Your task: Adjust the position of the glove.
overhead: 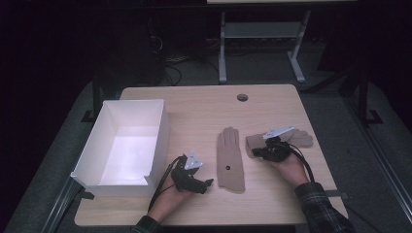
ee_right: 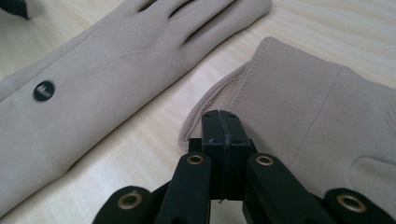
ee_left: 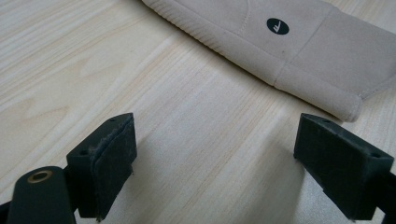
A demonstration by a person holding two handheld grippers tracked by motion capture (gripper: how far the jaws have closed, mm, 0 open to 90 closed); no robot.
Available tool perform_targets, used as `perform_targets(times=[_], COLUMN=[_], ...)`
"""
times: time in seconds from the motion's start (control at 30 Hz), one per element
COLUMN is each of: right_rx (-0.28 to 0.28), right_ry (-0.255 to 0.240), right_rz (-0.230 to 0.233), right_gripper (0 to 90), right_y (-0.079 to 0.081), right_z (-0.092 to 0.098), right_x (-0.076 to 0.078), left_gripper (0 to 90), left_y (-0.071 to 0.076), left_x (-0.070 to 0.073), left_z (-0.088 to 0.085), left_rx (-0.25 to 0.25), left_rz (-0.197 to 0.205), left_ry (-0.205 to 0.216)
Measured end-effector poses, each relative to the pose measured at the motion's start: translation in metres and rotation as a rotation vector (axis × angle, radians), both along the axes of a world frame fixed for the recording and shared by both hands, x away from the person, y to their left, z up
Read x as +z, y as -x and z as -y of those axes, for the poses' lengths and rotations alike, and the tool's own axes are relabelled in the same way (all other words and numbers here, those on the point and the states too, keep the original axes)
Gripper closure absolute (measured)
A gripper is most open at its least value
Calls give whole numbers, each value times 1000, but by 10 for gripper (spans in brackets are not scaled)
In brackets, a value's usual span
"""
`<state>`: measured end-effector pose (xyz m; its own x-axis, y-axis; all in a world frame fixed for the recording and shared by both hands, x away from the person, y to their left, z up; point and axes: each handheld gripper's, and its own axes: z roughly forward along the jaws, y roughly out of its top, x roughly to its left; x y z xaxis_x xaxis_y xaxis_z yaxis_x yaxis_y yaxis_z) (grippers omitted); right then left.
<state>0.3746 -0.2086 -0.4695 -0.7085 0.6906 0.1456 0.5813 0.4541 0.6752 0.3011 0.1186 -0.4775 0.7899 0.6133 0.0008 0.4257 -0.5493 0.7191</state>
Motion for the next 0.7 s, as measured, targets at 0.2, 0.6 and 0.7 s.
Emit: perform_targets(times=[0.2,0.6,0.7], right_rx=[13,29,32], right_ry=[13,33,30], right_rz=[-14,-36,-39], right_gripper=[900,900,900], right_y=[13,43,51], right_z=[6,22,26], right_x=[2,5,5], left_gripper=[126,126,126], left_y=[0,1,1], left_x=[0,0,0], left_z=[0,0,0], left_rx=[-1,5,6], left_rz=[2,4,4], left_ry=[1,2,2])
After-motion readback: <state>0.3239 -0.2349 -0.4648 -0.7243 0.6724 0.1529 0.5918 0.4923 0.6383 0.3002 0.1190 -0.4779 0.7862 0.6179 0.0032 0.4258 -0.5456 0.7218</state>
